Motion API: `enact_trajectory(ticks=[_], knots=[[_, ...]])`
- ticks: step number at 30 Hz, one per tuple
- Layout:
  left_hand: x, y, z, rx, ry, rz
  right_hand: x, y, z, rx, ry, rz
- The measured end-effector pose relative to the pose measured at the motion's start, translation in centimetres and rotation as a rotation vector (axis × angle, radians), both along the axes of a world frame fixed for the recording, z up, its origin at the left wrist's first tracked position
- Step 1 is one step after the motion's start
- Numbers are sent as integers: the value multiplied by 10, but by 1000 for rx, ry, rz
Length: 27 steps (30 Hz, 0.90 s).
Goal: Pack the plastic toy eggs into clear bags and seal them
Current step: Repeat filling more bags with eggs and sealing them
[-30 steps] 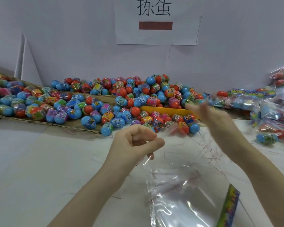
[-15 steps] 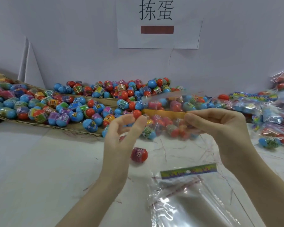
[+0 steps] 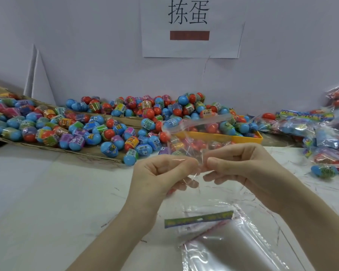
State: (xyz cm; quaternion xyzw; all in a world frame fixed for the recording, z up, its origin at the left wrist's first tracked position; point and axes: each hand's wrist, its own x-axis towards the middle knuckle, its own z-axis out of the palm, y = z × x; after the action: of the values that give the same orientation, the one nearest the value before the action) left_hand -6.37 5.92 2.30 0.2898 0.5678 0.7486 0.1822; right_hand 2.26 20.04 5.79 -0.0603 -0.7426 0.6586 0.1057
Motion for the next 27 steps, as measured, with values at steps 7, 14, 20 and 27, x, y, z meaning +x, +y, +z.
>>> enact_trajectory(ticks=[7, 14, 20, 27], knots=[[5, -2, -2, 134, 318, 496, -5, -15, -6, 298, 360, -545], [8, -2, -11, -29, 1028, 657, -6, -50, -15, 370, 284, -158], [9, -6, -4, 43, 1014, 430, -9, -37, -10, -66, 262, -185], [-19, -6, 7, -119, -24, 71, -4, -24, -3, -15, 97, -76]])
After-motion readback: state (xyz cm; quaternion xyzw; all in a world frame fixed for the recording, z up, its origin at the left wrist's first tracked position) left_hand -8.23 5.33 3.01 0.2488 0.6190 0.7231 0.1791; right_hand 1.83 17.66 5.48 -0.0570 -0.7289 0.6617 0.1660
